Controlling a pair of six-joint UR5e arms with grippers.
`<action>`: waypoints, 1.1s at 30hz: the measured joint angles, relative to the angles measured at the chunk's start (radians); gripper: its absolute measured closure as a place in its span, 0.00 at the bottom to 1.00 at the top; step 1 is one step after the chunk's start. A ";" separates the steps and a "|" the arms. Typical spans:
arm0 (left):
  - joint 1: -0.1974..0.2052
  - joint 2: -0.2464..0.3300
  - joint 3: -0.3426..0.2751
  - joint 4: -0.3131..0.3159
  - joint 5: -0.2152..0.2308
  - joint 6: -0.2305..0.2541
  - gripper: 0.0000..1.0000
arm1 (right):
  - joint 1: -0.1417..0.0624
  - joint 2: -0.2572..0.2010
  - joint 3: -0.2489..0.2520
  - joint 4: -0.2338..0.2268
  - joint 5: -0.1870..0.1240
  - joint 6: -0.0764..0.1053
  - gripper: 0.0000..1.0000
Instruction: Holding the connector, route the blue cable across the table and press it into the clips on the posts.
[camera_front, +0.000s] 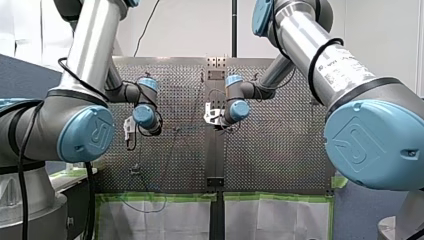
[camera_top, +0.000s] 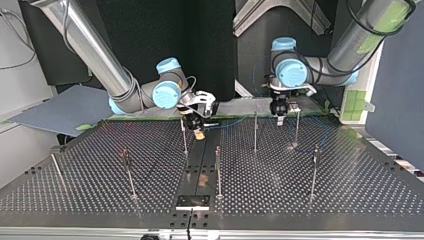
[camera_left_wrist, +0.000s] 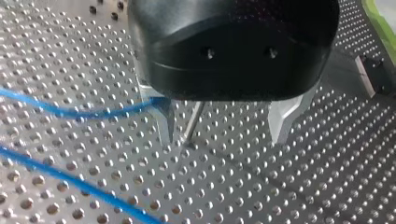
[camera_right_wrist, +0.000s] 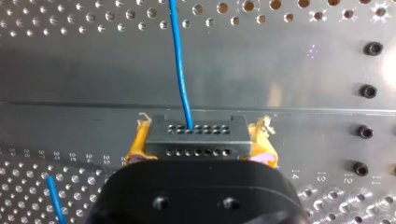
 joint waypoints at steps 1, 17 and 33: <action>-0.003 0.008 -0.008 0.001 -0.001 -0.001 0.00 | 0.000 0.000 0.000 0.000 0.000 0.000 1.00; -0.117 0.086 -0.060 0.030 -0.017 -0.036 0.00 | -0.010 0.000 0.000 0.009 0.000 0.003 1.00; -0.257 0.004 0.001 0.111 -0.044 -0.082 0.00 | -0.023 -0.003 -0.002 0.028 0.000 -0.003 1.00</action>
